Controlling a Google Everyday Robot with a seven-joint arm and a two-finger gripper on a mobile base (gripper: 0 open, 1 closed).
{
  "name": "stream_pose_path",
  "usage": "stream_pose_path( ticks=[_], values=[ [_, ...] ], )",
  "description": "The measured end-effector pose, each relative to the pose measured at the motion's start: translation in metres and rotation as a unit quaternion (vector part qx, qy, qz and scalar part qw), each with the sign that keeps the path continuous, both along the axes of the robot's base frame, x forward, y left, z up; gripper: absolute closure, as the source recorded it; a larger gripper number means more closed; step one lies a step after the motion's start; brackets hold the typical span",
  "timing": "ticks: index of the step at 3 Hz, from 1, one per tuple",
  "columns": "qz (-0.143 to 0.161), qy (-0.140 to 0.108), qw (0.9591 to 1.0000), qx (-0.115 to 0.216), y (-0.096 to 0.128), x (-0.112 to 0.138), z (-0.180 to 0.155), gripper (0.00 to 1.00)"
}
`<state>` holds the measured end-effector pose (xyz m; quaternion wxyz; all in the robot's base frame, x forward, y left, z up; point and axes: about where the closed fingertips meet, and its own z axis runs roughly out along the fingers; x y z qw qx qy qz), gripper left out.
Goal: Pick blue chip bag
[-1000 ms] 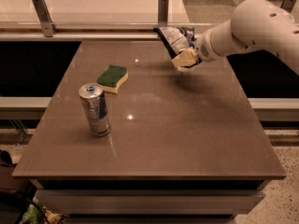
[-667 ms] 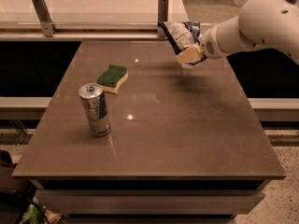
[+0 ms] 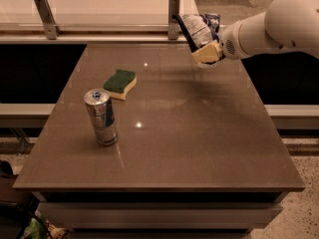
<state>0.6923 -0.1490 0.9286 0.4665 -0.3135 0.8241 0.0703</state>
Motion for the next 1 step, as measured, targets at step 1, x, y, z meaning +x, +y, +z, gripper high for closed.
stream_pose_path(
  ticks=[1],
  values=[
    [0.004,-0.015,0.9999,0.002,-0.0014,-0.0032,0.0080,1.00]
  ],
)
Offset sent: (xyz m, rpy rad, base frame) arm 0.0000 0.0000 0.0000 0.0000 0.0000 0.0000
